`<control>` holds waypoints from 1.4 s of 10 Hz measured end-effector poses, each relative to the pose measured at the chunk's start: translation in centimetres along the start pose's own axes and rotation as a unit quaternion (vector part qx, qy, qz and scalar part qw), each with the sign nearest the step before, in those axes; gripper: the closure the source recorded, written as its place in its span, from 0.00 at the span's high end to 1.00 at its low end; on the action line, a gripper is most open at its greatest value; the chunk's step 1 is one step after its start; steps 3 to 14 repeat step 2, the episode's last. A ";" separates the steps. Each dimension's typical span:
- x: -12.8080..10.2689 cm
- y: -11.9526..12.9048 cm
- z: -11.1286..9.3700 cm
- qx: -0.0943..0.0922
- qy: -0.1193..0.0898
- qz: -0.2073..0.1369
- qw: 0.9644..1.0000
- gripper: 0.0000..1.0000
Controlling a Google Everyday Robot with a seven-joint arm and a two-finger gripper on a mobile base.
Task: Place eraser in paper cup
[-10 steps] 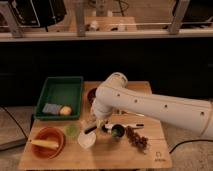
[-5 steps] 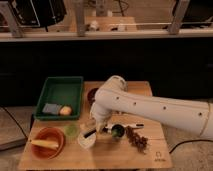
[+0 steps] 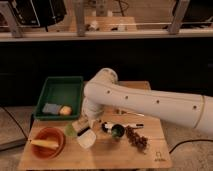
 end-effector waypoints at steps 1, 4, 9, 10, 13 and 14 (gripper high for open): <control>-0.3 -0.5 -0.3 -0.006 -0.010 -0.031 0.999 0.00; -0.3 -0.6 -0.3 -0.011 -0.019 -0.047 0.999 0.00; -0.3 -0.6 -0.3 -0.011 -0.019 -0.047 0.999 0.00; -0.3 -0.6 -0.3 -0.011 -0.019 -0.047 0.999 0.00; -0.3 -0.6 -0.3 -0.011 -0.019 -0.047 0.999 0.00; -0.3 -0.6 -0.3 -0.011 -0.019 -0.047 0.999 0.00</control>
